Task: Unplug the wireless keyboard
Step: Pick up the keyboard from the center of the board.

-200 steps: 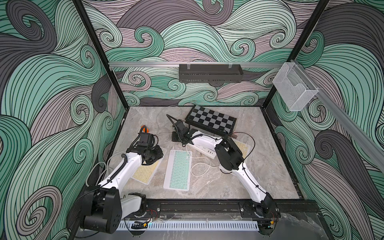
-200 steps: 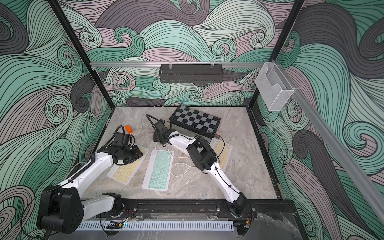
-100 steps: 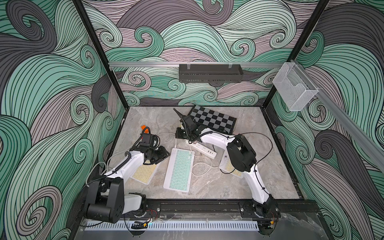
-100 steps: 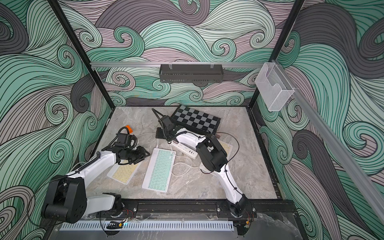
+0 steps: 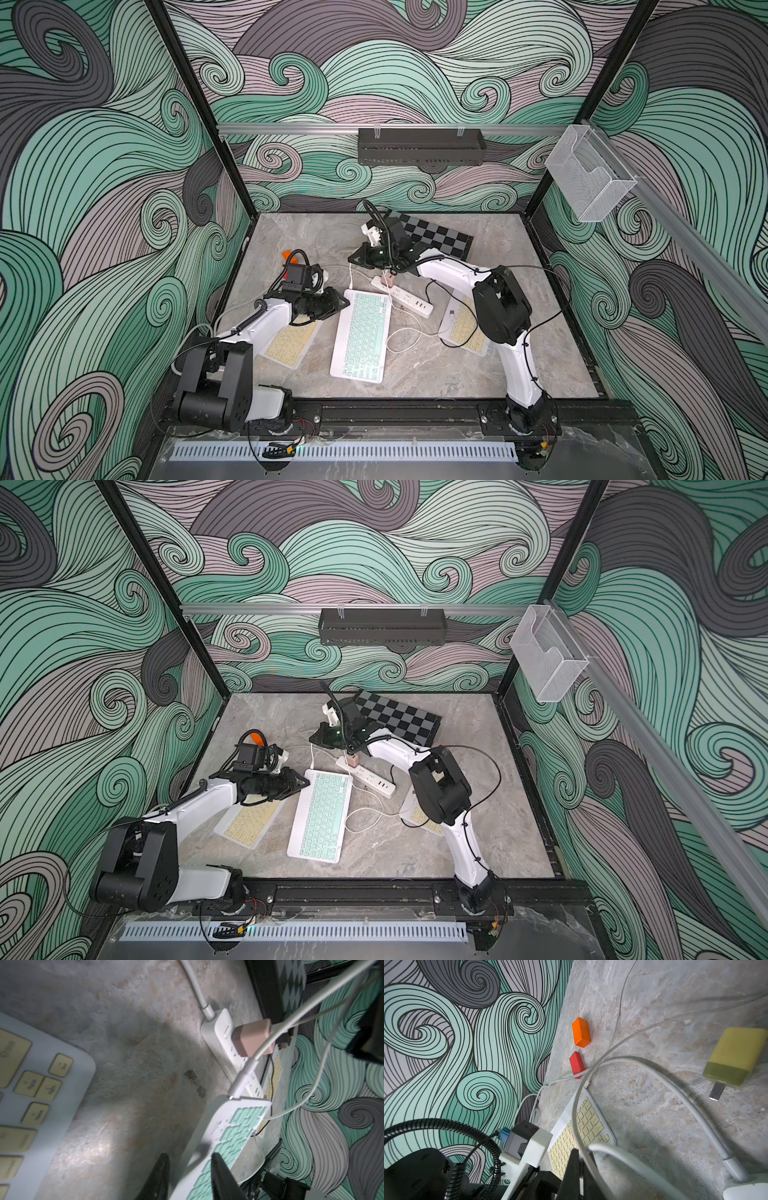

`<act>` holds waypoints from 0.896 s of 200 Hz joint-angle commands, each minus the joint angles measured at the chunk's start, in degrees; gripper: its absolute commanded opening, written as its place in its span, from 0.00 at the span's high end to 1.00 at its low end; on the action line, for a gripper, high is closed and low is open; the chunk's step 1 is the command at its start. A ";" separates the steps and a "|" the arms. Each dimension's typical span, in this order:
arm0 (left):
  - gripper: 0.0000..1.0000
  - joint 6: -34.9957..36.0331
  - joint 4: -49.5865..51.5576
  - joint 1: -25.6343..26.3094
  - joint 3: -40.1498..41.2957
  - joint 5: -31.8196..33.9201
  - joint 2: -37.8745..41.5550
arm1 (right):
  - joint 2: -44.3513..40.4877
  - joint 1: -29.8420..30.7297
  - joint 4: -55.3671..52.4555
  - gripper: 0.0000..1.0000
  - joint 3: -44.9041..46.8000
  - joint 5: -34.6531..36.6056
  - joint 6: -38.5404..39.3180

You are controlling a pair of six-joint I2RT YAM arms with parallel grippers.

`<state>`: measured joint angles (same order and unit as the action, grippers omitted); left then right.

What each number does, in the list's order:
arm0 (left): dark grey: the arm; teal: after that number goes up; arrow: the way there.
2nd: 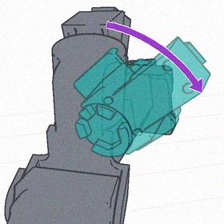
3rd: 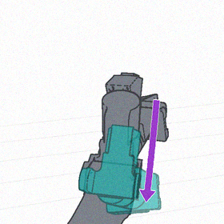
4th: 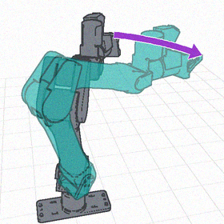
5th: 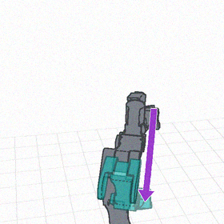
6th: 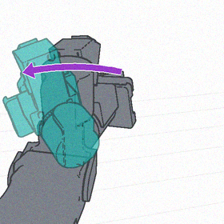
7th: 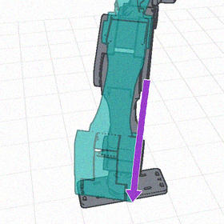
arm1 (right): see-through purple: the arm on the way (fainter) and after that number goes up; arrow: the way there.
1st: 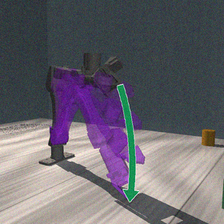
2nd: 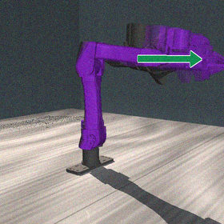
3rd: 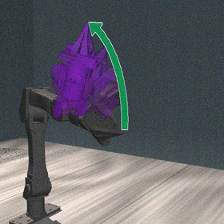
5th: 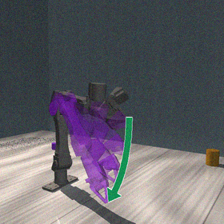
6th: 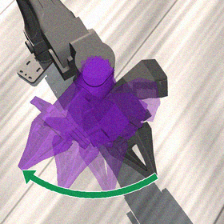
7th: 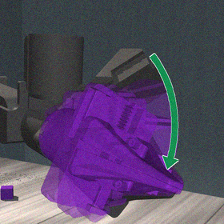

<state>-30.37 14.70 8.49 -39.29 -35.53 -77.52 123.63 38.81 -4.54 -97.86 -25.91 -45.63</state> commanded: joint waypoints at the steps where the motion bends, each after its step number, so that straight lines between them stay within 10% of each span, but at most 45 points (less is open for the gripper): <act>1: 0.79 0.57 -4.26 0.82 -0.82 -5.33 -0.59 | -0.93 -0.35 3.43 1.00 0.54 -3.16 -1.79; 179: 0.74 -5.45 -27.31 9.90 3.59 -4.03 -9.31 | -2.73 -0.97 5.77 1.00 2.72 -6.25 -6.27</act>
<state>-34.57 -5.85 17.15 -36.47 -40.51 -85.60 123.63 37.95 -1.21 -95.96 -30.59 -49.69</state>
